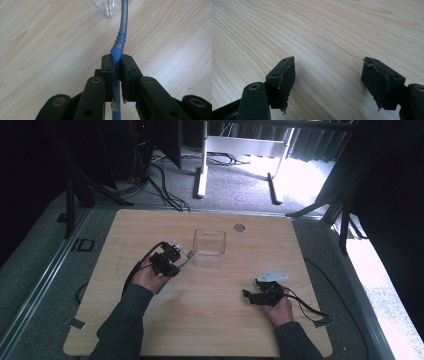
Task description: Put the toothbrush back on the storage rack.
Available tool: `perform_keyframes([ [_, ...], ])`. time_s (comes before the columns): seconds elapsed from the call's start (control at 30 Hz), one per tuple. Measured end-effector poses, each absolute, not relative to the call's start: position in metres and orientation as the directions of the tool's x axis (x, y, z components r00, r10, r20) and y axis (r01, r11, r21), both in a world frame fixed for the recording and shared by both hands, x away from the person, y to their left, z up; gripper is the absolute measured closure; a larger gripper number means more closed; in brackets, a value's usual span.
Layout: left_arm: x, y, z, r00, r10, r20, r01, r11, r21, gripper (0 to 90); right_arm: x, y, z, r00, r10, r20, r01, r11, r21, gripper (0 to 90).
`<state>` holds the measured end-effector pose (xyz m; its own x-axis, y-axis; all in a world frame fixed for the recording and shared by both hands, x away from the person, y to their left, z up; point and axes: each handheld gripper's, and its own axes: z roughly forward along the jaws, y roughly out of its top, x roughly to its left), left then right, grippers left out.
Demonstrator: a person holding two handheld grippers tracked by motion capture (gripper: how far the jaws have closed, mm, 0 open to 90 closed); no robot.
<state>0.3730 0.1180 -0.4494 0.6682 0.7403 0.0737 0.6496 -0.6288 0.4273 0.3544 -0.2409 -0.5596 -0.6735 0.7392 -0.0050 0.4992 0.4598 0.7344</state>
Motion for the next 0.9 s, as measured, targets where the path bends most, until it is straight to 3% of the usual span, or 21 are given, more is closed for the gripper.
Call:
perform_keyframes([
  [0.9, 0.374, 0.129, -0.437, 0.632, 0.774, 0.043, 0.649, -0.558, 0.517, 82.0, 0.354, -0.241, -0.560, -0.673, 0.740, -0.003, 0.501, 0.459, 0.734, 27.0],
])
